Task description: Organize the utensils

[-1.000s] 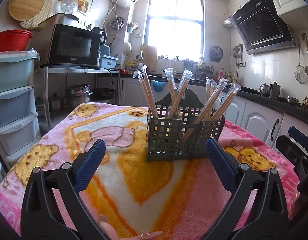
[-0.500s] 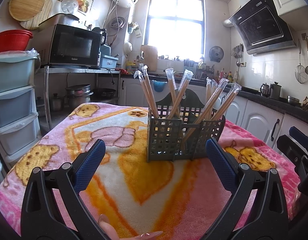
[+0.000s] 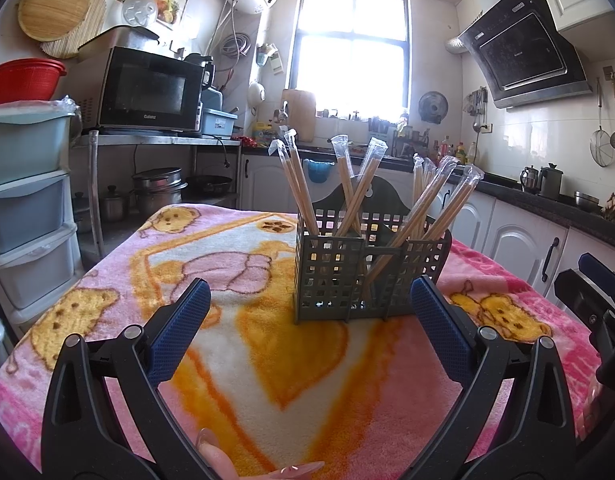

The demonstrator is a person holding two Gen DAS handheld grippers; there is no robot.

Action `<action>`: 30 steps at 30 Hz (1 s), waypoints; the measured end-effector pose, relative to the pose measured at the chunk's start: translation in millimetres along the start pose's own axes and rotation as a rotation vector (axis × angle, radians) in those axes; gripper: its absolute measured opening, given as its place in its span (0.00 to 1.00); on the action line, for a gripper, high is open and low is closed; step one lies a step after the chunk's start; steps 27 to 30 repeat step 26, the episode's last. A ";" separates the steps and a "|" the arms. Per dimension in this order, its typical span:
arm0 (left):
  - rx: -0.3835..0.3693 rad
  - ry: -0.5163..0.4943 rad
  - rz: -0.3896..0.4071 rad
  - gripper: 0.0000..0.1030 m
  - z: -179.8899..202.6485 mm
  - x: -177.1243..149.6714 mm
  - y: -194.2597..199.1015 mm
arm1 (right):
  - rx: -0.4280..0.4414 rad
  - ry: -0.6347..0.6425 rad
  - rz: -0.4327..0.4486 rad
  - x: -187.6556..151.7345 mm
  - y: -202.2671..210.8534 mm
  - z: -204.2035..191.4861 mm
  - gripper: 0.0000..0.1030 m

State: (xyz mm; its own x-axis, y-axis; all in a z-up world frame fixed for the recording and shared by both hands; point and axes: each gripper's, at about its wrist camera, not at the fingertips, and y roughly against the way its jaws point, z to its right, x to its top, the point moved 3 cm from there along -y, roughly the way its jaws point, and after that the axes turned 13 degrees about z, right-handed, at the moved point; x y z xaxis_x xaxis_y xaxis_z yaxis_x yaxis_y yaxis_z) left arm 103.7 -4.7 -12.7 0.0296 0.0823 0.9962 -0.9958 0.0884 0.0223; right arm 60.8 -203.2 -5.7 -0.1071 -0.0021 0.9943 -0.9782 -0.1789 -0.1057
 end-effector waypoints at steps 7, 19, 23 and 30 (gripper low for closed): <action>-0.008 0.005 0.000 0.90 -1.5 -1.1 1.0 | 0.000 0.001 0.000 0.0 -0.5 -0.2 0.94; 0.047 0.006 -0.043 0.90 -2.8 -4.4 -6.8 | -0.019 -0.006 -0.001 2.6 0.4 3.4 0.94; 0.129 0.070 -0.197 0.90 -41.3 -0.5 -30.2 | -0.105 -0.058 -0.111 3.3 -20.6 38.2 0.94; 0.318 0.011 -0.359 0.90 -96.3 -3.8 -62.5 | -0.282 -0.020 -0.383 -18.8 -66.7 93.4 0.94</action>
